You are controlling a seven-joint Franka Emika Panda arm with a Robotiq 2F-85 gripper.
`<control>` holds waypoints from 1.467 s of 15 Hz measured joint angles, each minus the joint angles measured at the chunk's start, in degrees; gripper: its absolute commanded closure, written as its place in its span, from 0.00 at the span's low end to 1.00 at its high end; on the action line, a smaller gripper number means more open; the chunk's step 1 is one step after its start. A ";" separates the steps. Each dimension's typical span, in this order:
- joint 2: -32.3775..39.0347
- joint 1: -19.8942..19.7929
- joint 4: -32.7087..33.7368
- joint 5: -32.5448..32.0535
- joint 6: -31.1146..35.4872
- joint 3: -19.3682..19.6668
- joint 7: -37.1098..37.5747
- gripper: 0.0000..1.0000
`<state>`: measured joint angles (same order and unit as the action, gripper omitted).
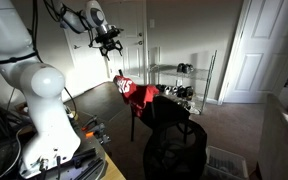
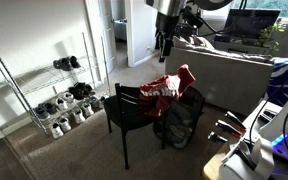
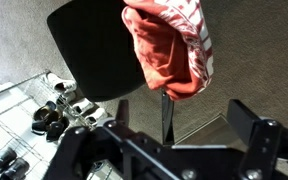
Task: Put the red t-shirt in the black laundry bag.
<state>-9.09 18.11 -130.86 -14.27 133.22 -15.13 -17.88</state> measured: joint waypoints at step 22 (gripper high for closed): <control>15.50 -4.07 1.47 -6.41 -0.31 3.01 -13.09 0.00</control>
<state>6.40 14.03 -129.39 -20.68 132.92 -12.12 -30.97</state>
